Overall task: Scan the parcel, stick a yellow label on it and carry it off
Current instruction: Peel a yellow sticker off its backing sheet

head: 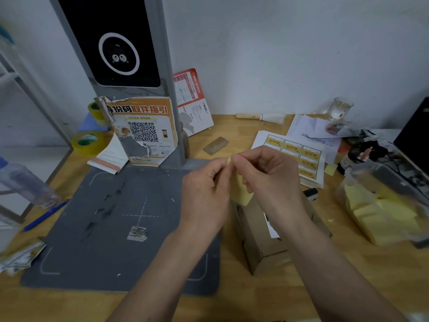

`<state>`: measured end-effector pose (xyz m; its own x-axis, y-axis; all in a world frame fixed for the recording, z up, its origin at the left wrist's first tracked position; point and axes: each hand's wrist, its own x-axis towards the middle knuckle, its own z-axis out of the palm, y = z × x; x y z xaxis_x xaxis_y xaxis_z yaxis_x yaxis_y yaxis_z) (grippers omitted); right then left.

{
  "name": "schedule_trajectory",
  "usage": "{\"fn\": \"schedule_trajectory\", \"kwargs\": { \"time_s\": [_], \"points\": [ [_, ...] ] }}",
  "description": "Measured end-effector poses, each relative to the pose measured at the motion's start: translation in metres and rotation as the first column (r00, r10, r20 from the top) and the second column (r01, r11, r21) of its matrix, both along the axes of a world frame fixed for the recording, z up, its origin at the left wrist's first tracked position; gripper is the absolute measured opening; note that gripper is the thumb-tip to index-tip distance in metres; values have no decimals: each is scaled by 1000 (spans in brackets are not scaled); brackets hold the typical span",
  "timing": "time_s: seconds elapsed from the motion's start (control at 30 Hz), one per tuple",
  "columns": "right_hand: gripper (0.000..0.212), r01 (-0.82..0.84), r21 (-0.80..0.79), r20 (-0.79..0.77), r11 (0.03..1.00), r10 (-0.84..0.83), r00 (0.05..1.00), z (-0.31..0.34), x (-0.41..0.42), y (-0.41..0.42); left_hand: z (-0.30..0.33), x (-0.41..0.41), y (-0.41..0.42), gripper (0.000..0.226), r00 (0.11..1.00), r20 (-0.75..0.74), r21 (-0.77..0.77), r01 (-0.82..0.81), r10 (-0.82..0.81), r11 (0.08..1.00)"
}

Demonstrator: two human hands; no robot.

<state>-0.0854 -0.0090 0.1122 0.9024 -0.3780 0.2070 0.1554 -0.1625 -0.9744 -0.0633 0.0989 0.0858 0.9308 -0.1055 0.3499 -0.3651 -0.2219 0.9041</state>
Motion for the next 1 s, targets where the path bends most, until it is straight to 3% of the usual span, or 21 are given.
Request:
{"fn": "schedule_trajectory", "kwargs": {
  "time_s": [0.17, 0.3, 0.4, 0.53, 0.63, 0.77, 1.0],
  "points": [
    [5, -15, 2, -9, 1000, 15, 1000, -2, 1, 2, 1, 2, 2, 19, 1000, -15, 5, 9, -9, 1000],
    [3, -1, -88, -28, 996, -1, 1000, -5, 0, 1, 4, 3, 6, 19, 997, -71, 49, 36, -33, 998],
    [3, 11, -119, -47, 993, -17, 999, -5, -1, 0, 3, 3, 7, 7, 993, -61, 5, -99, 99, 995],
    [3, -3, -55, -72, 998, -1, 997, -5, -2, 1, 3, 0, 6, 26, 959, 71, 115, -281, 274, 953],
    [2, -36, 40, -65, 999, 38, 997, -5, -1, 2, 1, -5, 1, 18, 971, 102, 100, -225, 215, 969],
    [9, -96, 126, -43, 987, 102, 994, -4, -2, 1, 1, -9, -6, 24, 998, -62, -79, -27, 22, 997],
    [14, -89, 325, -17, 941, 100, 995, -5, -2, -4, 9, -13, -8, 26, 983, -151, -233, 62, -100, 970]
  ]
}}
